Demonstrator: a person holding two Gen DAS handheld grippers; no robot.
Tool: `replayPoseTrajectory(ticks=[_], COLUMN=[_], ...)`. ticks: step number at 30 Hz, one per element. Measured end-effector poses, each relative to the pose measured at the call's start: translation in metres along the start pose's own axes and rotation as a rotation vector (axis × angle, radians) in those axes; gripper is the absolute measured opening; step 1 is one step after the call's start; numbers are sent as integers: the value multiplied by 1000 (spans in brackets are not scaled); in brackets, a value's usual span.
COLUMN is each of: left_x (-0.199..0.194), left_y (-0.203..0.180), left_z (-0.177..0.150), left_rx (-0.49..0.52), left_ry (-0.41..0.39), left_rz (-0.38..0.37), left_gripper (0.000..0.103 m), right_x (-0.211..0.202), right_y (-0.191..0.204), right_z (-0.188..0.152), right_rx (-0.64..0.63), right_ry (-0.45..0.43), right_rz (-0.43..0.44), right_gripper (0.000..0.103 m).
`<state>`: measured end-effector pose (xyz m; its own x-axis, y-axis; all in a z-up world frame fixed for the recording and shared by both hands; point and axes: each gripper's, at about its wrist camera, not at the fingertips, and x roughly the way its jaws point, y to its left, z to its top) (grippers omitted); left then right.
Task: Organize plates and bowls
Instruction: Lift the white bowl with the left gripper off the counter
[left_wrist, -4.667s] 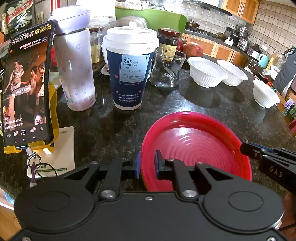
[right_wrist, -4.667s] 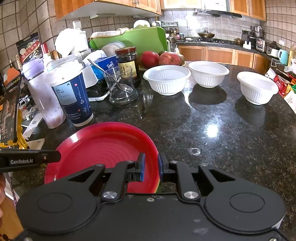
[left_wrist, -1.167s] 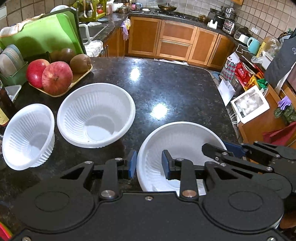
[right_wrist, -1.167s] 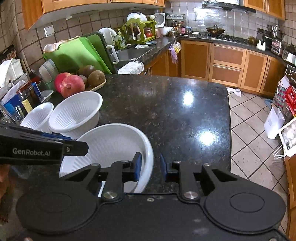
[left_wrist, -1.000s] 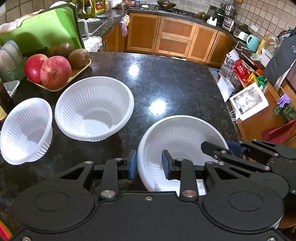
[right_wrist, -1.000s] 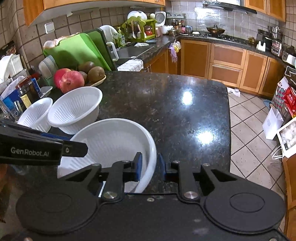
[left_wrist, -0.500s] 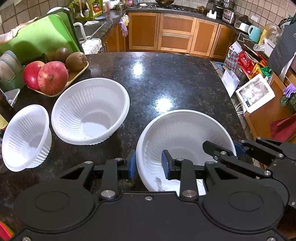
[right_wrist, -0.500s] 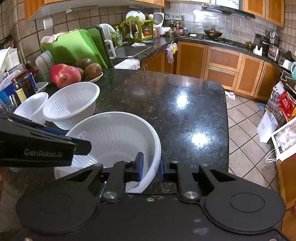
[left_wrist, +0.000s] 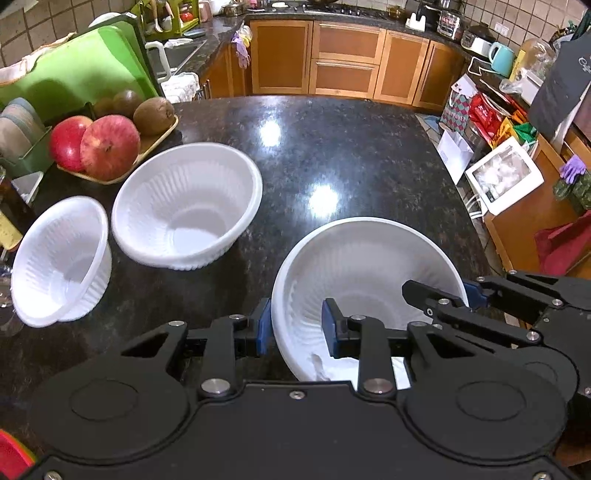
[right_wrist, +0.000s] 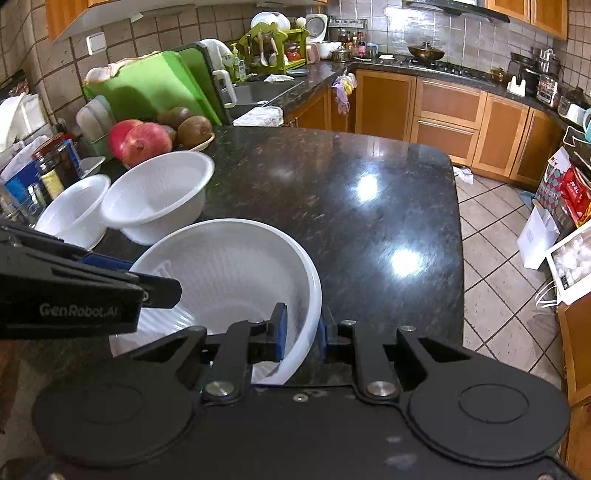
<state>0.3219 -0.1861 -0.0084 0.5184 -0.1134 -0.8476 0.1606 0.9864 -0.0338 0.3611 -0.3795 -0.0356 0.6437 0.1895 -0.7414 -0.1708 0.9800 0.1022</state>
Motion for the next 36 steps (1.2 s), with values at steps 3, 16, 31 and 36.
replayPoseTrajectory(ticks=[3,16,31,36], left_x=[-9,-56,-97,-101], left_y=[4,32,56,55], left_z=[-12,-80,-123,-136], left_rx=[16,87,-21,-14], left_ry=[9,47,12,-7], left_rz=[-8,-71,19,31], left_gripper=[38,36,35,35], right_x=[-10,-71,-109,-111], right_y=[11,68,118,120], right_z=[-12,-70,-93,-102], right_rx=[-11,31,-39,-43], right_ry=[9,22,-4,12], right_rz=[3,11,94,99], right_gripper=[19,20,22,22])
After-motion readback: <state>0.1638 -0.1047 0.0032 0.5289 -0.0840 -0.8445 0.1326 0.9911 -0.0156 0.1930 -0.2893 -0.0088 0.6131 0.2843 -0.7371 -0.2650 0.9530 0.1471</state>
